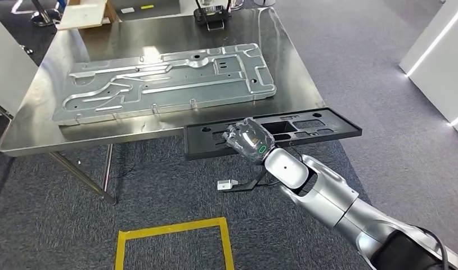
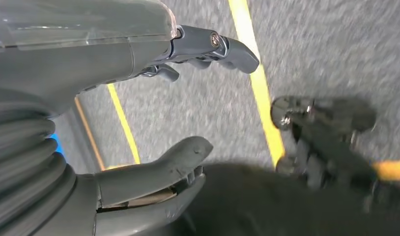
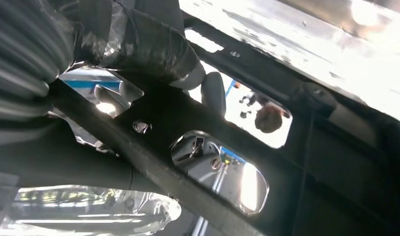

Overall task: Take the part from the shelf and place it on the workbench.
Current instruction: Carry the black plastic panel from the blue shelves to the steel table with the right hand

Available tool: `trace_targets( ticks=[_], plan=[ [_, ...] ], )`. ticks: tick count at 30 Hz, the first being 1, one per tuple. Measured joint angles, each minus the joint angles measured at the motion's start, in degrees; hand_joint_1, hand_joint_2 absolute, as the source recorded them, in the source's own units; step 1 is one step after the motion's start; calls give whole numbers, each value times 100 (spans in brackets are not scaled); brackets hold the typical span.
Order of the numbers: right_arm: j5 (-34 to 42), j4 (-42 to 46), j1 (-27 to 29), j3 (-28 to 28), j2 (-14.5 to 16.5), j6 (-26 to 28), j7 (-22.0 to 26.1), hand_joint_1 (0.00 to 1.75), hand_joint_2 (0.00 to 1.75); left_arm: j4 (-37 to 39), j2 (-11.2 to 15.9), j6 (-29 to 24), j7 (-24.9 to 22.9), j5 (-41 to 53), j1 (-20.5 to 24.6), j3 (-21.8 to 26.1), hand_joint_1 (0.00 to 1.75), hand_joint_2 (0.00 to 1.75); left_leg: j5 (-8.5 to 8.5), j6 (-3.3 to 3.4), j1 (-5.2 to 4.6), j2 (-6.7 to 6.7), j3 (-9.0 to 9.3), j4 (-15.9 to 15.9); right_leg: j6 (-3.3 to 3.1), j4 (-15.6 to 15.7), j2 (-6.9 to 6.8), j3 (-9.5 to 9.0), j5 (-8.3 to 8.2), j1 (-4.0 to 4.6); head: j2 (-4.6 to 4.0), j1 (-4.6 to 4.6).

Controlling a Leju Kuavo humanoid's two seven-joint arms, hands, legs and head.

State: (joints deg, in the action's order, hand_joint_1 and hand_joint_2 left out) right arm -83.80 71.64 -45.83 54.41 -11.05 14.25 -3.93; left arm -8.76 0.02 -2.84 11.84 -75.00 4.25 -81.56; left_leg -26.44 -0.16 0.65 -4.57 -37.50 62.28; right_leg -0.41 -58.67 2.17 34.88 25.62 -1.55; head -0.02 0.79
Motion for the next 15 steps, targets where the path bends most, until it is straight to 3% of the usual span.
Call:
trace_targets(
  ticks=[1,2,4,5,6,8,10,15],
  plan=[
    [1,-15,-18,5,1,3,-4,175,175,-1,-2,3,0,1,5,-2,0,175,-154,-22,-3,227,-156,321,-27,10,-94,-22,11,19,1,12],
    [2,-30,-30,14,1,4,-5,175,175,-1,-2,7,1,1,16,-3,0,175,-315,-39,7,336,-353,693,-47,7,-189,-33,27,36,1,21],
    [1,-54,-39,50,9,-32,-9,175,175,-1,-2,20,0,1,28,-5,0,175,-444,-65,24,403,-627,1188,-61,-4,-384,-48,62,58,1,21],
    [0,-59,-48,72,16,-60,-10,175,175,-1,-2,27,-3,2,27,-8,0,175,-358,-70,28,415,-608,1138,-54,-10,-454,-60,79,63,0,21],
    [-1,-60,-70,95,25,-90,-6,175,175,-1,-1,32,-7,2,21,-10,0,175,-184,-65,30,426,-465,863,-41,-15,-513,-77,97,65,0,21],
    [-2,-57,-172,135,38,-140,12,175,175,-1,2,37,-10,3,7,-12,0,175,137,-24,14,466,-38,63,-4,-23,-594,-105,128,77,0,21],
    [-1,-46,-332,175,44,-192,33,175,175,-1,3,37,-8,2,-1,-13,0,175,241,29,-14,494,179,-360,21,-34,-651,-104,142,103,1,19],
    [14,42,-575,261,32,-229,61,175,175,-1,0,37,-13,-2,-14,-16,0,175,249,60,-42,498,198,-401,23,-7,-639,-111,118,104,-1,13]
  ],
)
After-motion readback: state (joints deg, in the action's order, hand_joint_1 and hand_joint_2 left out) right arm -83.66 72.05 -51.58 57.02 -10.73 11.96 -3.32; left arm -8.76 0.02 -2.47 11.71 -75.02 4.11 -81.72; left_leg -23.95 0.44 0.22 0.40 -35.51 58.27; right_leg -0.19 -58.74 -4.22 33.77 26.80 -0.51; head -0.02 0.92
